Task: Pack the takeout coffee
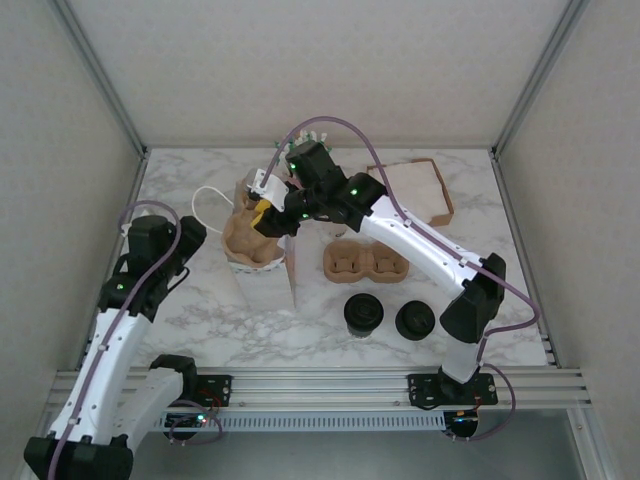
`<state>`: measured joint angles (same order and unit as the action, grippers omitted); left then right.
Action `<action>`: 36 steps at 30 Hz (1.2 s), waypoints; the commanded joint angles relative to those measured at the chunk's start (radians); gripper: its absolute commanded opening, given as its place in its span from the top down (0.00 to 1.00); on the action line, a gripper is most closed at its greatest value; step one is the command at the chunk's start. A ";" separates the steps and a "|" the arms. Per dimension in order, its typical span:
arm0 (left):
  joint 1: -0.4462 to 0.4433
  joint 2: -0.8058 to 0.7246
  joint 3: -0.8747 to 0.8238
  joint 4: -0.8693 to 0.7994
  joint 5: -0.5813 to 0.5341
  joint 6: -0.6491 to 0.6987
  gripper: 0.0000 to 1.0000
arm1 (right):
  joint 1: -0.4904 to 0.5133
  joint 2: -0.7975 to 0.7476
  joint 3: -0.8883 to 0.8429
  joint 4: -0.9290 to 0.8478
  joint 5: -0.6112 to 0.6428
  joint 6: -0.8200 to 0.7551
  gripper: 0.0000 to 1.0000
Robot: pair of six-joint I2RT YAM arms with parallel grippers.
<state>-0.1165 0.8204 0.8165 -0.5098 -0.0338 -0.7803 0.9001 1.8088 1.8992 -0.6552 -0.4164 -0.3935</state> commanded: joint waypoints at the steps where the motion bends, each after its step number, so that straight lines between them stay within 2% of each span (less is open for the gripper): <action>1: 0.032 0.069 -0.029 0.136 0.100 -0.003 0.35 | 0.003 -0.032 -0.007 -0.004 -0.042 0.003 0.71; 5: 0.038 0.227 -0.007 0.269 0.160 0.033 0.31 | 0.003 -0.040 -0.038 0.009 -0.012 0.010 0.70; 11: 0.048 0.517 0.114 0.482 0.273 0.058 0.30 | 0.004 -0.049 -0.041 0.004 -0.003 0.023 0.69; 13: 0.048 0.607 0.151 0.571 0.347 0.053 0.33 | 0.007 -0.055 -0.044 0.002 0.004 0.027 0.69; 17: 0.044 0.739 0.227 0.643 0.487 0.030 0.41 | 0.013 -0.060 -0.055 -0.004 0.031 0.025 0.69; 18: 0.035 0.756 0.231 0.656 0.526 0.027 0.41 | 0.014 -0.062 -0.054 -0.009 0.035 0.023 0.69; 25: -0.080 0.737 0.172 0.614 0.592 0.143 0.41 | 0.023 -0.055 -0.031 -0.037 0.057 -0.008 0.69; 31: -0.100 0.743 0.133 0.585 0.634 0.182 0.41 | 0.024 -0.068 -0.030 -0.099 0.085 -0.075 0.68; 36: -0.114 0.740 0.138 0.567 0.632 0.187 0.42 | 0.024 -0.091 -0.038 -0.164 0.164 -0.118 0.69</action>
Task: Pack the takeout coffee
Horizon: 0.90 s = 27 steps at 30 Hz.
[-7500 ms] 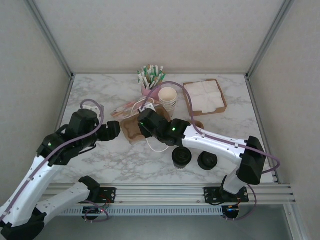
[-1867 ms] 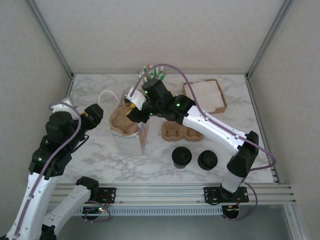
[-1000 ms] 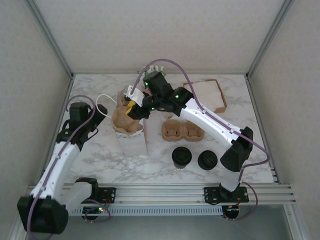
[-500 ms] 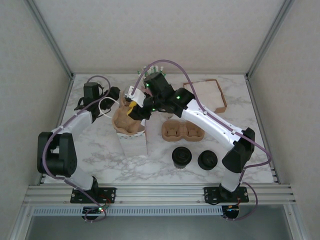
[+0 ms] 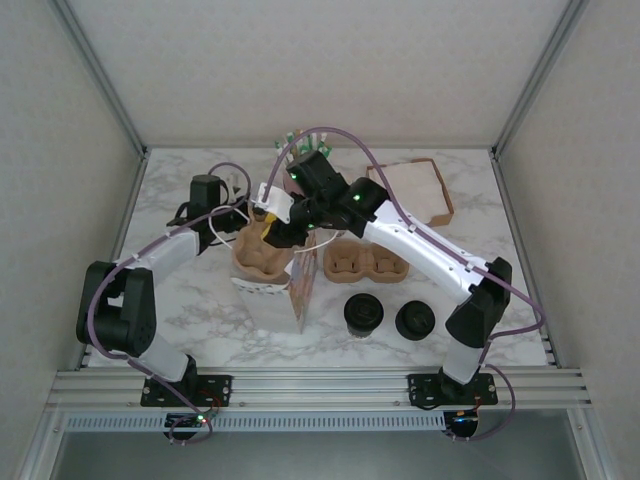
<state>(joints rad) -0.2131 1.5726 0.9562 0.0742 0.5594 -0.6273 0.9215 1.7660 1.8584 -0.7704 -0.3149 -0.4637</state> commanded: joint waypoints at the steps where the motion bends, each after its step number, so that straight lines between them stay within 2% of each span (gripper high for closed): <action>1: -0.020 -0.017 0.002 -0.025 0.035 0.037 0.42 | 0.003 -0.057 -0.009 -0.055 0.077 -0.052 0.69; 6: -0.030 -0.031 0.019 -0.074 0.001 0.047 0.41 | 0.003 -0.106 -0.071 -0.061 0.141 -0.053 0.68; 15: -0.034 -0.140 0.009 -0.180 -0.137 0.069 0.36 | 0.016 -0.127 -0.132 -0.126 0.230 -0.027 0.68; 27: -0.032 -0.340 0.006 -0.305 -0.320 0.029 0.29 | 0.061 -0.034 -0.054 -0.250 0.274 -0.021 0.68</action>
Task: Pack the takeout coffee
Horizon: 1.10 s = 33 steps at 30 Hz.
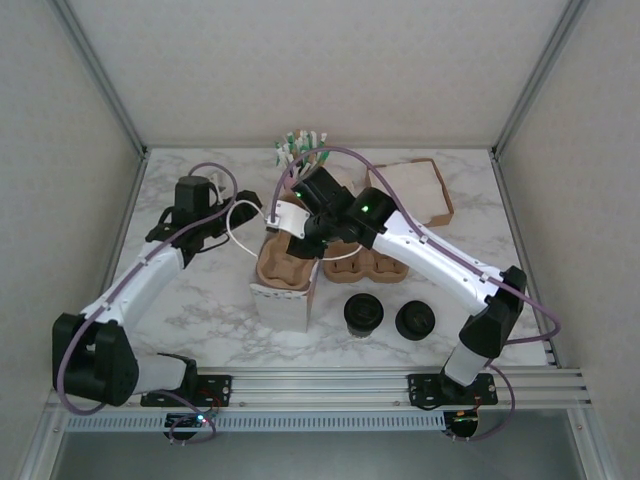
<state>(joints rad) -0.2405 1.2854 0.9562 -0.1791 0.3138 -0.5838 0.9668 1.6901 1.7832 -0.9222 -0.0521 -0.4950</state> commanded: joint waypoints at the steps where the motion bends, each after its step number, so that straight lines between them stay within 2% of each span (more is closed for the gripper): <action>1: -0.004 -0.066 0.003 -0.058 -0.082 -0.018 0.29 | 0.019 0.048 0.025 -0.104 0.013 0.012 0.68; 13: 0.004 -0.155 -0.026 -0.098 -0.136 -0.061 0.29 | 0.057 0.113 0.078 -0.133 0.011 0.052 0.67; 20: 0.004 -0.179 -0.069 -0.093 -0.151 -0.070 0.29 | 0.059 0.110 0.044 -0.080 0.015 0.070 0.65; 28: 0.006 -0.206 -0.082 -0.122 -0.173 -0.068 0.29 | 0.059 0.100 0.034 -0.036 0.009 0.067 0.52; 33: 0.006 -0.231 -0.081 -0.144 -0.192 -0.059 0.29 | 0.059 0.102 0.041 -0.039 0.009 0.062 0.50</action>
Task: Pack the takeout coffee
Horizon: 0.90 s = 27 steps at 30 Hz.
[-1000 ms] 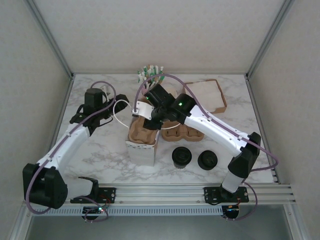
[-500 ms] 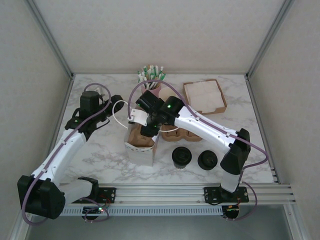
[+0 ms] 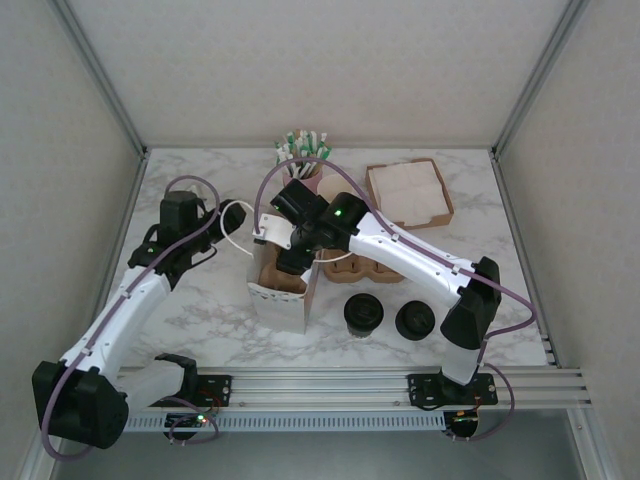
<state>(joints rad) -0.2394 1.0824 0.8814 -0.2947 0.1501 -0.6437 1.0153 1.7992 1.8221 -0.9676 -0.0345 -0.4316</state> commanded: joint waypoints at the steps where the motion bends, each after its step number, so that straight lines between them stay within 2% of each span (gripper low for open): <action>1: 0.005 -0.031 -0.006 -0.034 -0.031 0.003 0.29 | 0.011 -0.005 0.002 0.007 -0.008 -0.001 0.50; 11: 0.005 -0.065 0.007 -0.088 -0.079 0.006 0.30 | 0.010 -0.008 0.024 -0.003 -0.013 0.011 0.50; 15: 0.006 -0.097 0.026 -0.145 -0.115 0.013 0.30 | 0.015 -0.014 0.067 -0.004 0.021 0.048 0.48; 21: 0.006 -0.171 0.053 -0.282 -0.179 0.020 0.22 | 0.016 -0.022 0.207 -0.049 0.120 0.166 0.42; 27: 0.006 -0.264 0.053 -0.404 -0.239 0.016 0.14 | 0.025 -0.063 0.370 -0.141 0.157 0.337 0.29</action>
<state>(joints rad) -0.2386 0.8539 0.9081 -0.5980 -0.0338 -0.6323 1.0260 1.7901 2.1315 -1.0409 0.0845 -0.2131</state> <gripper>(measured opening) 0.851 0.697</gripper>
